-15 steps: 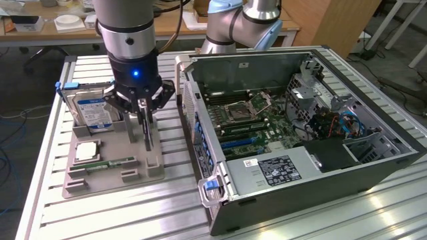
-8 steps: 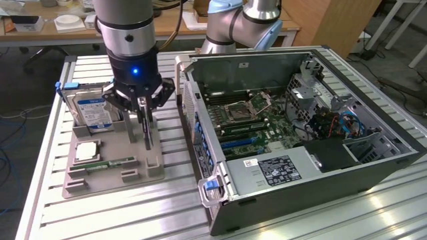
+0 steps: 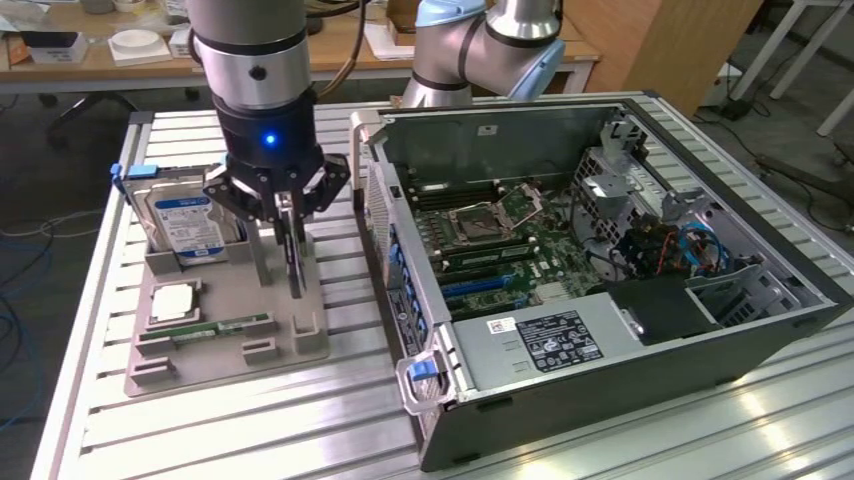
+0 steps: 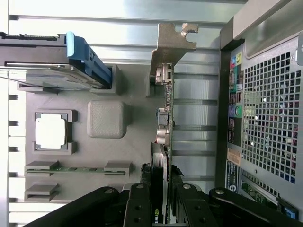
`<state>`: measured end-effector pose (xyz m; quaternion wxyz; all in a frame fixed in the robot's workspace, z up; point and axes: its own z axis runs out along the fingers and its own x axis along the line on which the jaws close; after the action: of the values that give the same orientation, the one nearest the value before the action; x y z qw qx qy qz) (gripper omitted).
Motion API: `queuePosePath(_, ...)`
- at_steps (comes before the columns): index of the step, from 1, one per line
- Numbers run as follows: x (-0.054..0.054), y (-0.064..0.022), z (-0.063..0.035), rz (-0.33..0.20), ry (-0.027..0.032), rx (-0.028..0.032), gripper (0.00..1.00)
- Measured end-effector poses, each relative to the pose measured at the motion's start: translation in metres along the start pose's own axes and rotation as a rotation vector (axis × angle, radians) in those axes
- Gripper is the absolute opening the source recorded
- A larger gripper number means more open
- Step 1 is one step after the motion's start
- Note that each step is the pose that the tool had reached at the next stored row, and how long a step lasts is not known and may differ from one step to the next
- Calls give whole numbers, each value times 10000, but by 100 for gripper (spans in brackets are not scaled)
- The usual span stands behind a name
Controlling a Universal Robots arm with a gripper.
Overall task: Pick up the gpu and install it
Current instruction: 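Pick up the gpu and move the gpu toward the slot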
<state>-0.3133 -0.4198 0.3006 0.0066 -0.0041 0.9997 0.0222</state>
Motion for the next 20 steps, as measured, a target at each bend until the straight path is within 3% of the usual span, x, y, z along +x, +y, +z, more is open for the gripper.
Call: queuePosePath(20,-1,3,-59,0,1,-2,26)
